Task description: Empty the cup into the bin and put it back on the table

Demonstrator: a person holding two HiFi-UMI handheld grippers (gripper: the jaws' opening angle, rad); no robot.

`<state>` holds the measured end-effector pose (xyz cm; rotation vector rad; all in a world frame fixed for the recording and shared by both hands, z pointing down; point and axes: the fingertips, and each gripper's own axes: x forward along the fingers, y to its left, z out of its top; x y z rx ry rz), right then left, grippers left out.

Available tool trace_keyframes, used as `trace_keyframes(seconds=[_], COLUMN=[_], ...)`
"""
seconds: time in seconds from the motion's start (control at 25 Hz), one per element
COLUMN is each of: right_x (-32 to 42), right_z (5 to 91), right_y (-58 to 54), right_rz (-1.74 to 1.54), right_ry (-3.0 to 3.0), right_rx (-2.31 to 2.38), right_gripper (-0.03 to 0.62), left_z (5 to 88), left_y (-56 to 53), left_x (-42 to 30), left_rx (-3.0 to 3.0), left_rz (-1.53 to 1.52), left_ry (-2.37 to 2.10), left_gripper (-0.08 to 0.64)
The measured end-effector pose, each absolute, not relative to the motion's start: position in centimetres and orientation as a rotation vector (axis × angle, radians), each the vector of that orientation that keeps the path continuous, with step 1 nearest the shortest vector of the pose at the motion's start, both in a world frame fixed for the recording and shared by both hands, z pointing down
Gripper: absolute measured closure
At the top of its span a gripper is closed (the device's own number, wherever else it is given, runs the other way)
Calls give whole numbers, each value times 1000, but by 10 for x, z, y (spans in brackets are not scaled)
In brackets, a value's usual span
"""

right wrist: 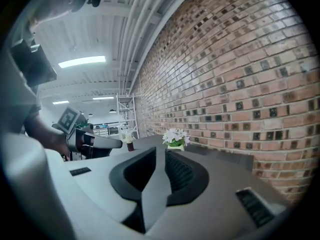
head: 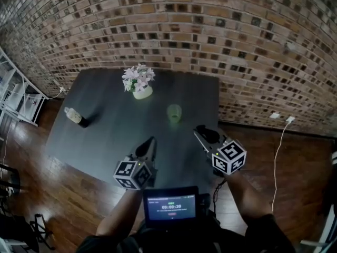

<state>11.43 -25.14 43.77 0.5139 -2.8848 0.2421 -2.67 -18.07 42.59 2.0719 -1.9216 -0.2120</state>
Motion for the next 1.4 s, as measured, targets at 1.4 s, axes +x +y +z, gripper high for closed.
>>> trace_keyframes(seconds=[1.4], right_x=[179], right_z=[387], right_y=[-179], right_rz=[268], right_ry=[-2898], right_rx=[604], right_gripper=[592], left_z=[365], left_y=[-113], left_x=[12], left_rx=[2282], left_rz=[-197], left_ry=[-1966], left_gripper=[560])
